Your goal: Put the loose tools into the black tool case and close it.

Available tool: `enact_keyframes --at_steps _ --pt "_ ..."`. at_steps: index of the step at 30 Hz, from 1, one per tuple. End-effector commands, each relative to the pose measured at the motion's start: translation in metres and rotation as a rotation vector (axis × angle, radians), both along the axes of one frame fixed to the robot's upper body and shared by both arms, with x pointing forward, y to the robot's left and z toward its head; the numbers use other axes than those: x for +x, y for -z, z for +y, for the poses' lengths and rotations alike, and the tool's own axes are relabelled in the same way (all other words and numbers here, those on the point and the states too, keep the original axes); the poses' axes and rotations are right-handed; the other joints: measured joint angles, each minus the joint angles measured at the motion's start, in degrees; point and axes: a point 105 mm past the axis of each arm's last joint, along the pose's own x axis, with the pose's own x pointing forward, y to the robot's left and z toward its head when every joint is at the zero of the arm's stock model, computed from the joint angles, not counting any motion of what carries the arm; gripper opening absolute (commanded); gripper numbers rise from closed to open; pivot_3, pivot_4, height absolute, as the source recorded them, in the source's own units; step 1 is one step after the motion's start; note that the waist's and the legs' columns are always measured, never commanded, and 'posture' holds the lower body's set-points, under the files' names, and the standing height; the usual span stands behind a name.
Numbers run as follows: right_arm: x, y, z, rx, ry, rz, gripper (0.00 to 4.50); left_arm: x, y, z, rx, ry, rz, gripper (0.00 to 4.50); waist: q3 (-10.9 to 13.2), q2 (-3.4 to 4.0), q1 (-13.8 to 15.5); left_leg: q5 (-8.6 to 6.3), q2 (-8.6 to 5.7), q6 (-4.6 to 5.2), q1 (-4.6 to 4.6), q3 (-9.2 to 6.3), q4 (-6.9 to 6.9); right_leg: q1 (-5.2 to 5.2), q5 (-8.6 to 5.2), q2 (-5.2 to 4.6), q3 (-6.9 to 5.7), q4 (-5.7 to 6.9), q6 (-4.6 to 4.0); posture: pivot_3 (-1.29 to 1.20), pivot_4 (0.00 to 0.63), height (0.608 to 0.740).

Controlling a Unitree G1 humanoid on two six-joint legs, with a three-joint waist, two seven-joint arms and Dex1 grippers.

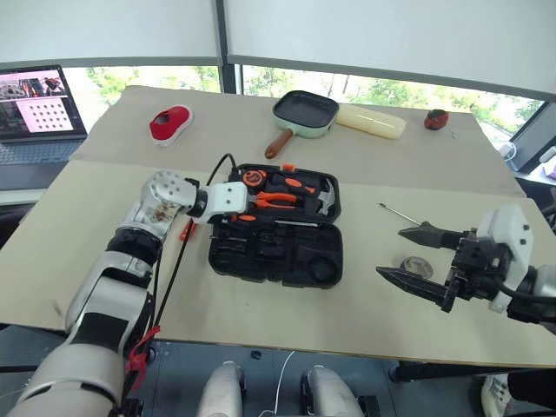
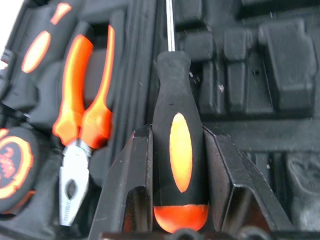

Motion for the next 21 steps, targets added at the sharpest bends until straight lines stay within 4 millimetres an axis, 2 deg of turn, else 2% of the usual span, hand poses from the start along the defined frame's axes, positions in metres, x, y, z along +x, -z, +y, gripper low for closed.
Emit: enact_keyframes --at_steps 1,14,15,21 --pt "-0.003 -0.009 0.000 0.000 0.013 -0.050 4.50 -0.002 -0.010 -0.006 -0.002 0.073 -0.031 0.90 0.0 0.00 0.0 0.00 0.00 0.01 0.00 0.00 0.02 0.02 0.00 0.00 0.00 0.00 0.00 0.00 0.150 0.740" --pt "-0.005 -0.008 0.000 -0.002 0.017 -0.051 4.50 0.011 -0.009 -0.006 0.024 0.009 -0.043 0.90 0.0 0.00 0.1 -0.01 -0.01 0.01 -0.01 -0.06 0.11 0.05 0.00 0.00 -0.03 0.06 0.01 0.00 0.150 0.740" --pt "-0.005 -0.008 0.001 -0.002 0.016 -0.052 4.50 0.011 -0.012 -0.007 0.016 0.014 -0.036 1.70 0.0 0.00 0.1 -0.01 -0.01 0.01 -0.01 -0.06 0.11 0.05 0.01 0.00 -0.03 0.06 0.01 0.00 0.150 0.740" --pt "-0.006 -0.006 0.003 -0.002 0.007 -0.047 4.50 0.012 -0.037 -0.011 -0.054 0.019 -0.033 3.76 0.0 0.00 0.1 -0.01 -0.01 0.01 -0.02 -0.09 0.14 0.04 0.01 0.00 -0.04 0.09 0.01 0.00 0.150 0.740"
